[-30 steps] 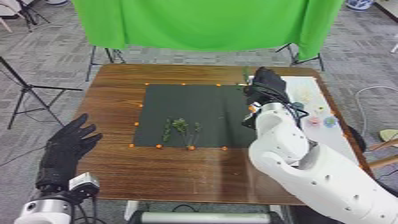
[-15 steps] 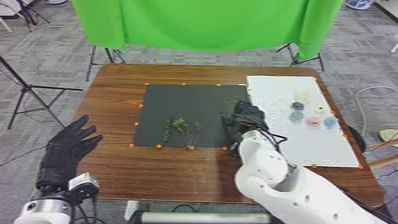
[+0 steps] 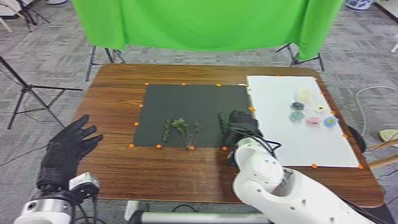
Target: Arrange flowers
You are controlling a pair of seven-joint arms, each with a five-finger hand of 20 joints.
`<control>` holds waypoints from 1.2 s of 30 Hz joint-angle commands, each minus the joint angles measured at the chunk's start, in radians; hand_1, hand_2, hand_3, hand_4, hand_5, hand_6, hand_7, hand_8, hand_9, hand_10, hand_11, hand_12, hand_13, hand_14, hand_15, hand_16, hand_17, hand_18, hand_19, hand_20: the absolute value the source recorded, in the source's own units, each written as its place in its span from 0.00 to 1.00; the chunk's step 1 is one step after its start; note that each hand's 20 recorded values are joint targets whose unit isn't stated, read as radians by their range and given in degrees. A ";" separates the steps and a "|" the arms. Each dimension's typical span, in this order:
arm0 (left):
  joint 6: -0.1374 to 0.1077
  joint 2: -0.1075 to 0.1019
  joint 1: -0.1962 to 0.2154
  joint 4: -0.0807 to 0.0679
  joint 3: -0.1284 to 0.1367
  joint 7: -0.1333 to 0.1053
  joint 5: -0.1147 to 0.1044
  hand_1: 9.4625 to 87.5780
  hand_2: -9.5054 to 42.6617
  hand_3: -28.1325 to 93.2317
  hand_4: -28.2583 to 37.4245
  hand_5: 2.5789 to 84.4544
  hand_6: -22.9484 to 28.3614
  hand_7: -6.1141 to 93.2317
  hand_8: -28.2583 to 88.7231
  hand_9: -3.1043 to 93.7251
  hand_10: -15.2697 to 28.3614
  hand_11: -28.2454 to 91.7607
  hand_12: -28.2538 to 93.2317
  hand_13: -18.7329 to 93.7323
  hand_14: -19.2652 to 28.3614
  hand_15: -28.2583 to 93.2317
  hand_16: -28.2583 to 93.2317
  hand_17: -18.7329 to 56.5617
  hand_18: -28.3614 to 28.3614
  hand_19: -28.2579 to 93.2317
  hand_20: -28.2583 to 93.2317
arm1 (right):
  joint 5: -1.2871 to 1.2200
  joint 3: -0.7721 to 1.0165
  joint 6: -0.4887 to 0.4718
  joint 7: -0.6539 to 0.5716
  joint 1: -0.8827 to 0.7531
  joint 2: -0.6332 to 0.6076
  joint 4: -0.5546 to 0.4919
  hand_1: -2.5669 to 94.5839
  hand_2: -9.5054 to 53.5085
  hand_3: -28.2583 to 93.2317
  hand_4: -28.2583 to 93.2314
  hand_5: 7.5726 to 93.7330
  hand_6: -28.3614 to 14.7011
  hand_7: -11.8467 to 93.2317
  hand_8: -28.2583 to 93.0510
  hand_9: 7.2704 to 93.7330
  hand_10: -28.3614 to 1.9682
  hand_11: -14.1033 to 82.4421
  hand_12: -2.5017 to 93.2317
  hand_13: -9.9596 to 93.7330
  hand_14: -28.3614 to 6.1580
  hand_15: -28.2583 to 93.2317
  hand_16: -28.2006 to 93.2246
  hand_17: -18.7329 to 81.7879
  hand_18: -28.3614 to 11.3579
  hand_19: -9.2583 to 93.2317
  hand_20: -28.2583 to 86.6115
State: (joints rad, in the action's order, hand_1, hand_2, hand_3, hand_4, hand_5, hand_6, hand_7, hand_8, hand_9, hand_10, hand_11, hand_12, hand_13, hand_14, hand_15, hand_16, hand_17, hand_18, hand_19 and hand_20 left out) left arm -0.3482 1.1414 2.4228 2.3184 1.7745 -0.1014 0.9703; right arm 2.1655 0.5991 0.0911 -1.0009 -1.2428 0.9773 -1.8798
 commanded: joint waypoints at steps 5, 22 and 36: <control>0.011 0.008 0.009 0.001 0.002 0.014 0.005 0.21 0.33 0.90 0.15 0.39 0.62 0.20 0.16 0.35 0.78 0.46 0.30 0.39 0.94 0.64 0.15 0.15 0.92 0.77 0.18 | -0.006 0.005 -0.021 0.006 -0.038 0.015 -0.013 0.48 0.00 0.93 0.01 0.93 0.58 0.40 0.37 0.87 0.41 0.74 0.29 0.83 0.41 0.92 0.38 0.59 0.00 1.00 0.77; 0.009 0.013 0.017 0.003 0.005 0.017 0.007 0.21 0.33 0.90 0.15 0.39 0.63 0.20 0.16 0.36 0.78 0.46 0.30 0.39 0.94 0.64 0.15 0.15 0.93 0.77 0.18 | 0.092 -0.034 0.125 -0.032 -0.023 -0.023 -0.051 0.32 0.00 0.92 0.05 0.86 0.59 0.46 0.16 0.80 0.34 0.76 0.27 0.80 0.40 0.92 0.37 0.58 0.00 1.00 0.78; -0.034 -0.033 0.003 -0.008 -0.028 -0.055 -0.020 0.21 0.32 0.90 0.15 0.40 0.63 0.20 0.16 0.36 0.78 0.45 0.30 0.40 0.95 0.64 0.15 0.15 0.93 0.77 0.18 | -0.025 0.092 0.158 0.017 0.047 -0.189 -0.033 0.28 0.04 0.94 0.05 0.56 0.42 0.38 0.10 0.56 0.11 0.69 0.21 0.68 0.30 0.93 0.33 0.51 0.00 1.00 0.67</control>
State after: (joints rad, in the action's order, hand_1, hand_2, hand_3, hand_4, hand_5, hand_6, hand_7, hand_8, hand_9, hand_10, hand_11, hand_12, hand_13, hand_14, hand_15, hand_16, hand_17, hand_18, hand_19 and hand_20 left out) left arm -0.3605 1.1374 2.4253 2.3185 1.7654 -0.1224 0.9657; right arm 2.2416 0.5985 0.3311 -1.0176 -1.2603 0.9055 -1.9538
